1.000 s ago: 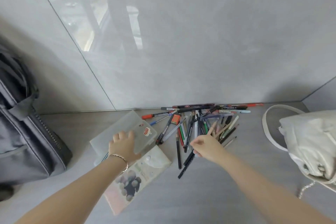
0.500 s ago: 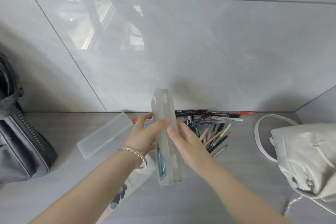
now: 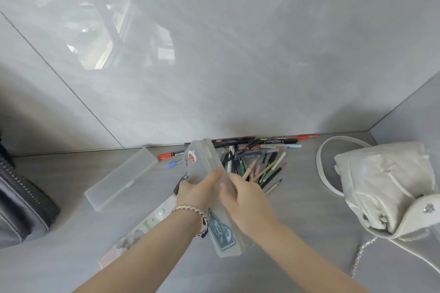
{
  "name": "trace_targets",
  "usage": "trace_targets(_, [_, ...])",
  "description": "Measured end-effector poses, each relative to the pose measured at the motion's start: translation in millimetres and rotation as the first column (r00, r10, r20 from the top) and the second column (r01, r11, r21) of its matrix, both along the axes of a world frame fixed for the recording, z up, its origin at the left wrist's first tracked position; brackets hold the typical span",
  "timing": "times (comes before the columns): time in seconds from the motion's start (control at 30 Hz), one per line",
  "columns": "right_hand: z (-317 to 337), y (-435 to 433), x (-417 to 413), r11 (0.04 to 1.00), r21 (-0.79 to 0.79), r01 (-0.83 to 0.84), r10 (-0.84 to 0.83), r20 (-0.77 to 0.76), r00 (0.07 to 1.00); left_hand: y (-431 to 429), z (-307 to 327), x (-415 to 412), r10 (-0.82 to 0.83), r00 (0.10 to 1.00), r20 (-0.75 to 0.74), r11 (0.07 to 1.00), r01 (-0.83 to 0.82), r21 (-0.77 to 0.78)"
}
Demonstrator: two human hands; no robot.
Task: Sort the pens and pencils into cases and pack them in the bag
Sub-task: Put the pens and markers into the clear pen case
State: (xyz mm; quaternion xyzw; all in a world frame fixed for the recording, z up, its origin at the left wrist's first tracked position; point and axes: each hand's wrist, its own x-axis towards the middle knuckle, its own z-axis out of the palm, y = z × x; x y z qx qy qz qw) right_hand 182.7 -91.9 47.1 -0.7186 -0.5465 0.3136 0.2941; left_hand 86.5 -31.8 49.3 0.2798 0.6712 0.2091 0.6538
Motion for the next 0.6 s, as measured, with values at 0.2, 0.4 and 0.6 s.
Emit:
trace_targets(0.2, [-0.3,-5.0,1.1,0.995,0.098,-0.01,0.015,-0.049,0.999,-8.5,3.1,-1.6,-0.086,0.983,-0.162,0.949,0.13,0.287])
trace_targets(0.4, [-25.5,-7.1,31.4,0.942,-0.104,0.319,-0.333,-0.401,0.853,4.8,-10.6,-46.1,-0.063,0.896,0.439,0.997,0.037,0.069])
trace_targets(0.6, [-41.3,-12.5,20.4,0.949,-0.15,0.277,-0.315,-0.441,0.84,12.3,-25.3,-54.9,-0.027,0.986,0.165,0.995,0.042,-0.088])
